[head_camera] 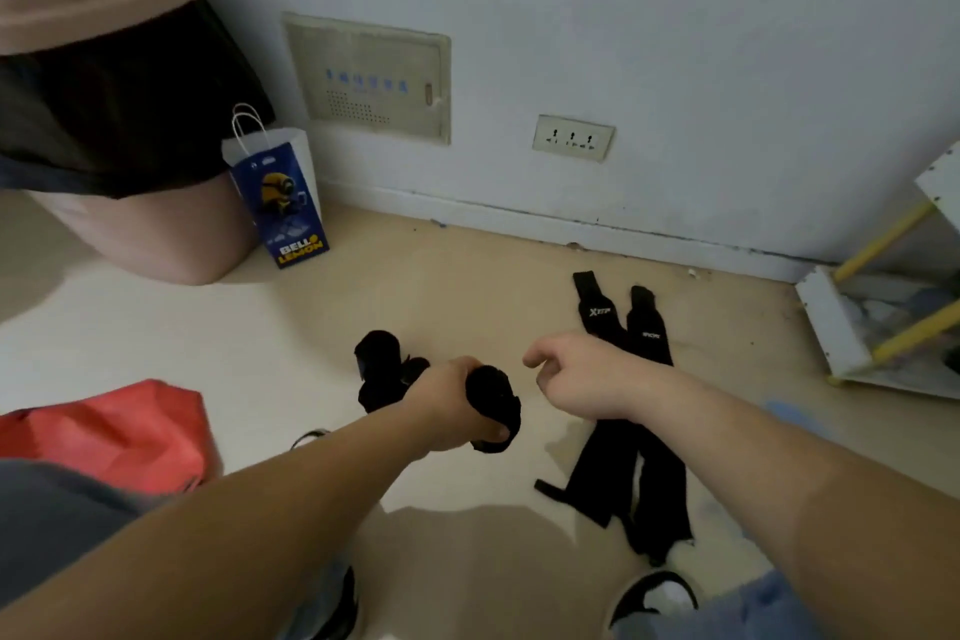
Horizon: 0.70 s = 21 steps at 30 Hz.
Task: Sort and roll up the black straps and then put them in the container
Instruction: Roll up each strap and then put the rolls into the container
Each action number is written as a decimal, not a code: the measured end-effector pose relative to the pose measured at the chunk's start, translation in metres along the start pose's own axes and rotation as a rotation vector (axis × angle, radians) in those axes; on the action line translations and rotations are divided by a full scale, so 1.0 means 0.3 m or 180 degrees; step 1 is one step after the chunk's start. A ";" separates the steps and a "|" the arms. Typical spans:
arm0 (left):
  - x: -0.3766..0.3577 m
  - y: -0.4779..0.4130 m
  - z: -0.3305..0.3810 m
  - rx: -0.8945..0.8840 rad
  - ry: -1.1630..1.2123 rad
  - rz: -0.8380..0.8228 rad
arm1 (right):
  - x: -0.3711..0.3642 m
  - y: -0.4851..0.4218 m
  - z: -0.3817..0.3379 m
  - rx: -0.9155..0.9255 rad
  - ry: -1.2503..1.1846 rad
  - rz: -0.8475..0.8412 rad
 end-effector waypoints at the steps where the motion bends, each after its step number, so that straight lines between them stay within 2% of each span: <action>1: -0.026 -0.035 -0.036 0.0061 -0.0033 0.0037 | -0.030 -0.019 0.008 -0.0023 0.0042 -0.0051; 6: -0.111 -0.187 -0.214 0.0447 -0.0148 0.0242 | -0.179 -0.160 0.031 0.0029 0.0285 -0.0315; 10: -0.149 -0.258 -0.361 0.0793 -0.0371 0.0199 | -0.278 -0.298 0.096 -0.0117 0.0417 -0.0544; 16: -0.146 -0.327 -0.570 0.1165 -0.0511 0.0349 | -0.440 -0.497 0.166 -0.0409 -0.0441 -0.0519; 21: -0.111 -0.355 -0.671 0.1316 -0.0209 0.0707 | -0.584 -0.554 0.210 -0.0510 -0.0720 -0.0493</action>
Point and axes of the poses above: each hand's wrist, its own y-axis away from the middle knuckle, its own x-axis out of the back of the hand, z = x × y, the point moved 10 cm from there along -y, towards the middle knuckle, and after that the axes turned 2 degrees about -y, right-handed, at the moved point
